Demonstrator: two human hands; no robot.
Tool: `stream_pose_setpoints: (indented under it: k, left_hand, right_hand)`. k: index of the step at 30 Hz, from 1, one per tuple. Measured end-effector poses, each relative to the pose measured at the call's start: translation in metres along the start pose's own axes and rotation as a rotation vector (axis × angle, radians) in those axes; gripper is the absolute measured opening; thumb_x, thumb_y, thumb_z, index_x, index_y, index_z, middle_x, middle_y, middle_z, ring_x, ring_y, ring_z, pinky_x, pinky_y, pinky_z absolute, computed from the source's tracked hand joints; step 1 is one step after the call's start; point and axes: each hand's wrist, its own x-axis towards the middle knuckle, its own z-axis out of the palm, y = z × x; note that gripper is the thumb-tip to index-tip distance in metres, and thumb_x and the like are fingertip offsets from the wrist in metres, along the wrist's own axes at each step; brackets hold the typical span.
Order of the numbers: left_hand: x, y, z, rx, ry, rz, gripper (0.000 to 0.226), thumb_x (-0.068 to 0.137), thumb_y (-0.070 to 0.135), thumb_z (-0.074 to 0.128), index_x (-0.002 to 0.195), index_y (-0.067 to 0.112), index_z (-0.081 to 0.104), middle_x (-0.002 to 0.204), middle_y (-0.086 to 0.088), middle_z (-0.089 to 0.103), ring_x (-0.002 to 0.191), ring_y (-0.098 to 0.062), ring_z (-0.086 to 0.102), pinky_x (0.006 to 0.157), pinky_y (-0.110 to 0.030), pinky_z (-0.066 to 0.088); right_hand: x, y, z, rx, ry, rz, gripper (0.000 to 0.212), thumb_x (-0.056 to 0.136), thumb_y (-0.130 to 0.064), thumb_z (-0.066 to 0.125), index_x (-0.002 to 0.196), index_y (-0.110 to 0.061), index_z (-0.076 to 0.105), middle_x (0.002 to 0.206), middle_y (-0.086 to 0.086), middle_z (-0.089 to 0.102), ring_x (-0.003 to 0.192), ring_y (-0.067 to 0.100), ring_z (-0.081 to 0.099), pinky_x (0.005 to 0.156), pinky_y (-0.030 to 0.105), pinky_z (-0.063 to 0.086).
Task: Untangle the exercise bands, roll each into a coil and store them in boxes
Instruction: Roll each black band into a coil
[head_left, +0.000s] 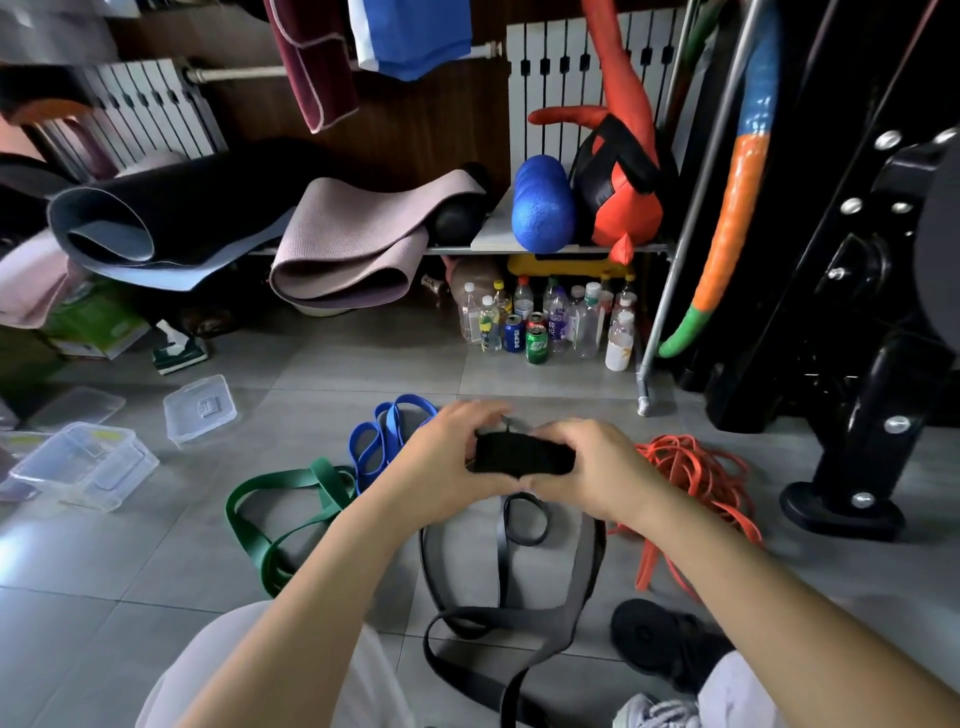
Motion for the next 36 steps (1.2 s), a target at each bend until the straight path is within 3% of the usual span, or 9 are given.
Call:
stream_pose_setpoints:
  k: [4,6,11,14,22,25,29,32,36]
  left_hand:
    - [-0.003,0.006,0.011,0.183,-0.105,0.001,0.025,0.072,0.03,0.074,0.079,0.034,0.051,0.067,0.015,0.052,0.064,-0.006,0.051,0.056,-0.021,0.038]
    - [-0.001,0.006,0.01,0.146,-0.083,-0.036,0.022,0.071,0.032,0.074,0.079,0.029,0.054,0.065,0.011,0.056,0.063,-0.009,0.054,0.056,-0.024,0.044]
    - [0.002,0.001,-0.006,-0.38,-0.036,-0.132,0.039,0.055,0.045,0.074,0.093,0.041,0.067,0.086,0.015,0.072,0.082,-0.005,0.068,0.076,-0.023,0.053]
    - [0.002,0.004,-0.003,-0.658,0.01,-0.104,0.036,0.058,0.033,0.079,0.091,0.044,0.071,0.093,0.007,0.074,0.089,-0.013,0.07,0.078,-0.024,0.054]
    - [0.003,0.01,0.004,-1.197,0.004,-0.098,0.032,0.067,0.012,0.076,0.098,0.015,0.072,0.096,-0.008,0.073,0.088,-0.017,0.07,0.074,-0.022,0.054]
    - [0.002,0.011,0.003,-0.924,-0.013,-0.147,0.037,0.068,0.013,0.08,0.1,0.024,0.067,0.102,-0.006,0.069,0.086,-0.013,0.068,0.074,-0.025,0.055]
    - [0.001,0.008,-0.006,-0.245,-0.004,-0.016,0.057,0.069,0.023,0.082,0.112,0.046,0.052,0.106,0.015,0.063,0.071,0.009,0.055,0.07,-0.01,0.044]
    - [-0.003,0.01,-0.006,-0.137,-0.077,0.03,0.039,0.072,0.027,0.078,0.092,0.052,0.055,0.066,0.027,0.061,0.057,0.008,0.051,0.057,-0.004,0.038]
    - [-0.002,0.011,-0.009,-0.159,-0.025,0.009,0.035,0.077,0.027,0.074,0.095,0.051,0.056,0.065,0.032,0.06,0.061,0.01,0.056,0.06,-0.005,0.04]
  right_hand:
    - [-0.002,-0.005,0.001,-0.057,-0.079,-0.015,0.028,0.07,-0.016,0.073,0.097,-0.018,0.068,0.084,-0.001,0.057,0.076,0.014,0.055,0.064,0.024,0.042]
    - [-0.002,-0.005,-0.004,-0.007,-0.076,0.004,0.028,0.07,-0.014,0.073,0.098,-0.018,0.068,0.083,-0.002,0.061,0.07,0.004,0.058,0.058,0.02,0.046]
    - [0.001,-0.002,-0.021,0.341,-0.01,0.061,0.036,0.069,-0.015,0.081,0.099,-0.025,0.063,0.093,-0.005,0.07,0.088,0.008,0.066,0.08,0.021,0.052]
    - [0.001,-0.004,-0.021,0.508,0.017,0.056,0.032,0.068,-0.01,0.081,0.089,-0.028,0.064,0.076,-0.014,0.072,0.074,-0.002,0.066,0.059,0.01,0.049]
    - [-0.001,-0.007,-0.003,0.824,0.152,-0.018,0.029,0.062,-0.011,0.078,0.085,-0.025,0.068,0.079,-0.011,0.073,0.078,0.0,0.068,0.07,0.01,0.049]
    - [-0.001,-0.006,-0.009,0.626,0.129,0.014,0.03,0.07,0.0,0.077,0.093,-0.015,0.068,0.08,-0.008,0.071,0.073,0.0,0.066,0.07,0.014,0.051]
    - [-0.006,-0.004,-0.012,0.138,-0.002,0.008,0.031,0.07,-0.02,0.082,0.099,-0.015,0.07,0.083,0.003,0.072,0.079,0.015,0.067,0.074,0.035,0.054]
    - [-0.006,-0.006,-0.008,0.046,-0.061,-0.027,0.029,0.069,-0.024,0.081,0.093,-0.012,0.069,0.082,0.008,0.07,0.08,0.022,0.065,0.073,0.039,0.052]
    - [-0.004,-0.002,-0.014,0.216,-0.037,0.017,0.037,0.065,-0.025,0.085,0.097,-0.025,0.068,0.089,-0.007,0.072,0.086,0.008,0.067,0.081,0.031,0.054]
